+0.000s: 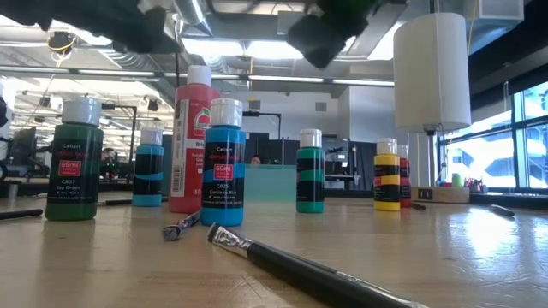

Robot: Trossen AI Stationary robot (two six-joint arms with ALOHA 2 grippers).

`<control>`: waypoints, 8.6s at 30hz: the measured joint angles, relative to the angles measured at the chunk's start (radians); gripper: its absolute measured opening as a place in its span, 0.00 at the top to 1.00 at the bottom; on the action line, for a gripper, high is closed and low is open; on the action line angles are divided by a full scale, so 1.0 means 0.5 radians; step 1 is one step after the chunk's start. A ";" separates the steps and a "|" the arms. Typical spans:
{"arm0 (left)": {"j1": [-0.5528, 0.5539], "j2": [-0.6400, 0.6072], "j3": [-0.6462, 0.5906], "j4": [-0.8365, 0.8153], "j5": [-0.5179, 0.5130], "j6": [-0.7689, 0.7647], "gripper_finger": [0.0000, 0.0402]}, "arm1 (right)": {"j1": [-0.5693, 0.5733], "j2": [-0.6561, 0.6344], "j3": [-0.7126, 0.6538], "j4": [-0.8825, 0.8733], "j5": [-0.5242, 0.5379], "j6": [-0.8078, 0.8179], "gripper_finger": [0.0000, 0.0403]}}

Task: Pick & Place Paint Supplies
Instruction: Put the silver paintbrush into the green cup, then put the small blue paint bottle into the green bin

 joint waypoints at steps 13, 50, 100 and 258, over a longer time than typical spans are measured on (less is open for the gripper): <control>0.666 0.229 -0.108 0.095 0.535 -0.329 0.96 | -0.102 -0.001 -0.165 0.139 0.078 0.016 0.74; 0.911 0.634 -0.452 0.554 0.807 -0.489 0.91 | -0.153 -0.002 -0.195 0.250 -0.038 -0.007 0.74; 0.905 0.323 -0.440 0.829 1.804 -0.361 0.81 | -0.180 -0.002 -0.195 0.276 -0.127 -0.014 0.74; -0.825 0.662 -0.294 -0.600 0.770 -0.845 0.42 | -0.234 -0.002 -0.195 0.329 -0.260 -0.007 0.74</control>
